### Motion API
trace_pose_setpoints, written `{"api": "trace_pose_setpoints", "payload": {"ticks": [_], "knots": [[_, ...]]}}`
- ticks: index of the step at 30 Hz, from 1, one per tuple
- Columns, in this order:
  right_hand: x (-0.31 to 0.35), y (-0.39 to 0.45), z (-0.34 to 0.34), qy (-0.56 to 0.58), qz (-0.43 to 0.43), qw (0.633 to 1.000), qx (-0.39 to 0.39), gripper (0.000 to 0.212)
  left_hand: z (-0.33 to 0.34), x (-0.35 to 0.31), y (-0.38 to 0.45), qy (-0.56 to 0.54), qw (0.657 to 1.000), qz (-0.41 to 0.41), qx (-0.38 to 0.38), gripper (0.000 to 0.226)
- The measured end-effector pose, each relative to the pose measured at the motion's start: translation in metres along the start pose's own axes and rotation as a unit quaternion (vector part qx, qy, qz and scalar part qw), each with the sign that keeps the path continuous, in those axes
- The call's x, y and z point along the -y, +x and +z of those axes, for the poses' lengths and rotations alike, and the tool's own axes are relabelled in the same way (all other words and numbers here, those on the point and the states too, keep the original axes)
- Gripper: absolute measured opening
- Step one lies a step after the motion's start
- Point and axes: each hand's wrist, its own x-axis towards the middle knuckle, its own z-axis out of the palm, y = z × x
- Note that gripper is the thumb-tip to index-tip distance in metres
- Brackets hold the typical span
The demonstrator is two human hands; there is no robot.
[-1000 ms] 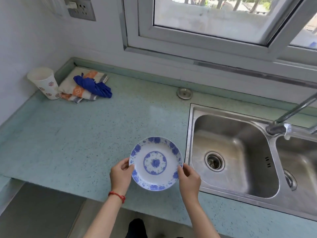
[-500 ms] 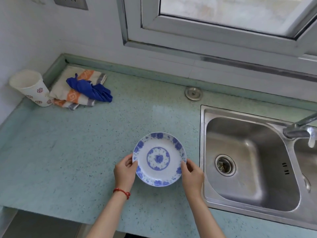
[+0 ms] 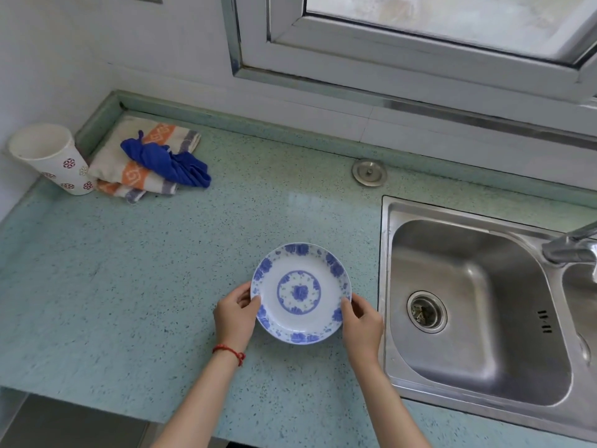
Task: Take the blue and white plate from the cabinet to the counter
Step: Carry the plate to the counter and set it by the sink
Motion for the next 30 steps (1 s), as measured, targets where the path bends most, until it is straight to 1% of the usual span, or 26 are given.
{"api": "trace_pose_setpoints", "payload": {"ticks": [7, 11, 17, 30], "knots": [[0.001, 0.003, 0.0, -0.025, -0.005, 1.0, 0.007, 0.012, 0.001, 0.0, 0.006, 0.023, 1.0, 0.014, -0.003, 0.03], [0.003, 0.01, 0.002, -0.056, -0.017, 0.998, 0.002, 0.012, 0.003, -0.003, 0.011, 0.021, 1.0, 0.018, 0.0, 0.03], [0.012, 0.026, 0.006, -0.066, -0.016, 0.998, 0.004, 0.012, 0.01, -0.01, 0.027, 0.016, 1.0, 0.02, 0.002, 0.03], [0.023, 0.045, 0.012, -0.047, -0.025, 0.999, 0.013, 0.012, 0.02, -0.016, 0.046, -0.006, 1.0, 0.014, 0.008, 0.031]]}}
